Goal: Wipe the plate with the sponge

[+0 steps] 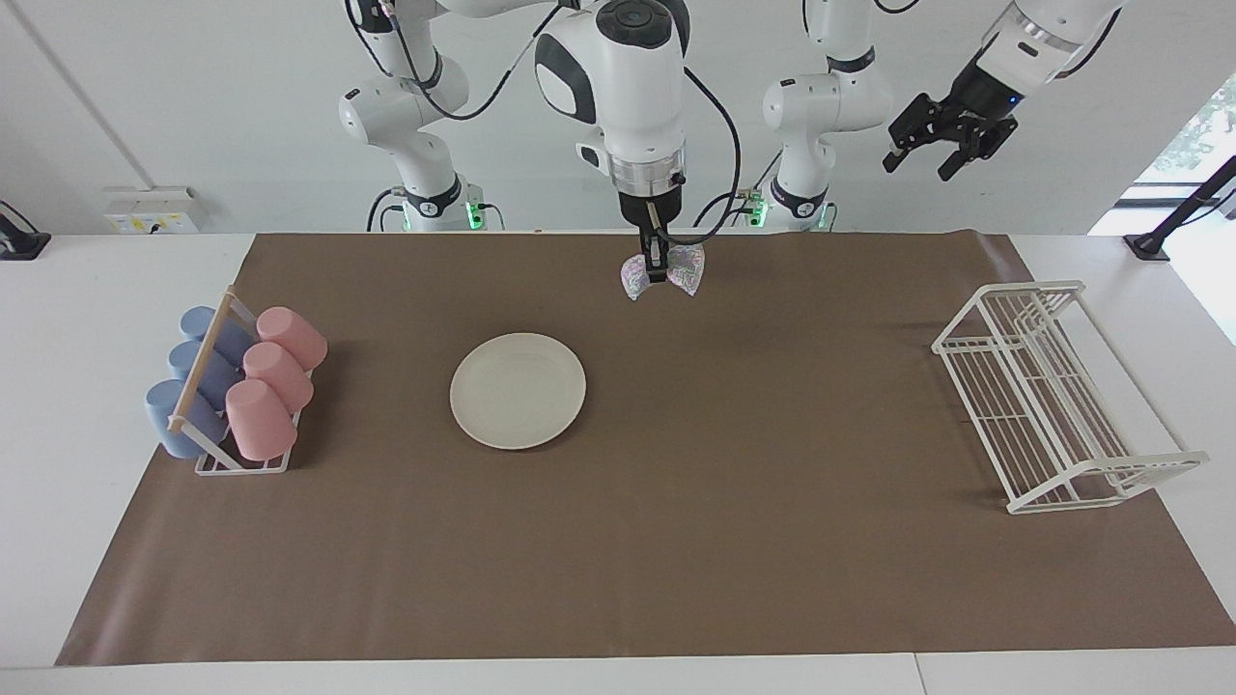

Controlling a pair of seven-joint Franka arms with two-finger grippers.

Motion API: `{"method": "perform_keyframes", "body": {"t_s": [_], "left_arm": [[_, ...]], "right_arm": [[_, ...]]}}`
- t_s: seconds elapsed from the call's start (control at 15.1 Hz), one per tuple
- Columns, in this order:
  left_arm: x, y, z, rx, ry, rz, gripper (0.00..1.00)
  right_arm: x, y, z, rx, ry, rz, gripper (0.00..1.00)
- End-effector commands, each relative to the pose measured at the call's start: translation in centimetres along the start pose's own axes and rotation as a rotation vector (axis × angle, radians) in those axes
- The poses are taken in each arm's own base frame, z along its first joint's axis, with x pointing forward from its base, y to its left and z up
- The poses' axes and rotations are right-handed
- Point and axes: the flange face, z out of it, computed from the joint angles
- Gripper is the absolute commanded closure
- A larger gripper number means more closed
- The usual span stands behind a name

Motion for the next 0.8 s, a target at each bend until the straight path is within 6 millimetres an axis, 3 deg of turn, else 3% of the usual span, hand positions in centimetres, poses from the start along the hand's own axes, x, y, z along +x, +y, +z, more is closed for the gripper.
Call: {"method": "perform_keyframes", "body": {"t_s": [0.0, 0.2, 0.33, 0.73], "left_arm": [[0.9, -0.9, 4.5, -0.221, 0.018, -0.096, 0.0], [3.0, -0.6, 8.3, -0.388, 0.024, -0.152, 0.0], [4.0, 1.1, 10.6, -0.477, 0.017, -0.123, 0.0], [7.7, 2.7, 17.7, -0.788, -0.024, -0.056, 0.0]], "right_arm": [[-0.3, -0.6, -0.1, 0.006, 0.014, 0.017, 1.0], [-0.4, -0.5, -0.2, 0.009, 0.009, 0.015, 1.0], [-0.4, -0.4, -0.2, 0.01, 0.011, 0.013, 1.0], [-0.5, -0.3, -0.2, 0.017, 0.022, 0.011, 1.0]]}}
